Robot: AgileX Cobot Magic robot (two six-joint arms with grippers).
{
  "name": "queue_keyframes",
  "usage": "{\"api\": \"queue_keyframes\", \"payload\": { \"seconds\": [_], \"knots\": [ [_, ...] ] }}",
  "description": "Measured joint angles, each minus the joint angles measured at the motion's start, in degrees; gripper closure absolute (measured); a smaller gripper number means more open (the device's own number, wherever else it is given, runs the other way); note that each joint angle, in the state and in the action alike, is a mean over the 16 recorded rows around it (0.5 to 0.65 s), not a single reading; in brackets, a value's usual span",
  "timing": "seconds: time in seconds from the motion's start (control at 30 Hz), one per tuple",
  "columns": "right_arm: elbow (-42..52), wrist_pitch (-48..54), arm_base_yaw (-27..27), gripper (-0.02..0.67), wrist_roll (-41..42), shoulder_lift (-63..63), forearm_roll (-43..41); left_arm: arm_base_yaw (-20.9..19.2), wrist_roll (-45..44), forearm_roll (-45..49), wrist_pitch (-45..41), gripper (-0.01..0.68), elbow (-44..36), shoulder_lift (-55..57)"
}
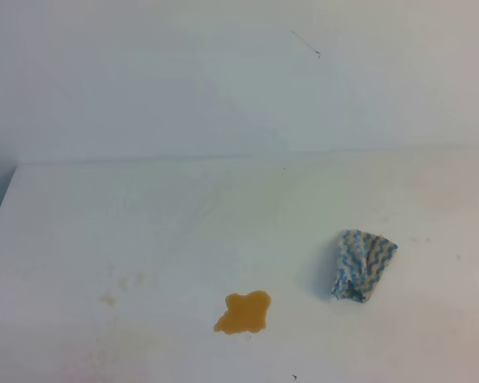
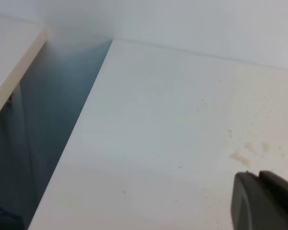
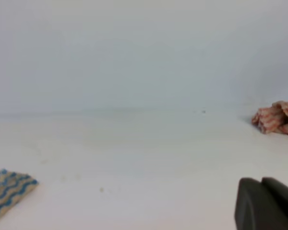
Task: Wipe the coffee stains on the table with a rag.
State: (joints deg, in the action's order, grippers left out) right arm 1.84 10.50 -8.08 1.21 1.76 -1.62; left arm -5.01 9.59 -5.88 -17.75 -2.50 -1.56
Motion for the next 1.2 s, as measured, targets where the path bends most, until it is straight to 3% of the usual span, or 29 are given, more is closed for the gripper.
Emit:
{"api": "queue_keyframes", "payload": {
  "seconds": [0.5,1.2],
  "knots": [
    [0.00,-11.32,0.00,0.653,-0.25,-0.05,5.37,0.00,0.00,0.00,0.00,0.672,0.00,0.00],
    [-1.73,-17.53,0.00,0.653,0.49,-0.22,8.27,0.00,0.00,0.00,0.00,0.672,0.00,0.00]
  ]
}}
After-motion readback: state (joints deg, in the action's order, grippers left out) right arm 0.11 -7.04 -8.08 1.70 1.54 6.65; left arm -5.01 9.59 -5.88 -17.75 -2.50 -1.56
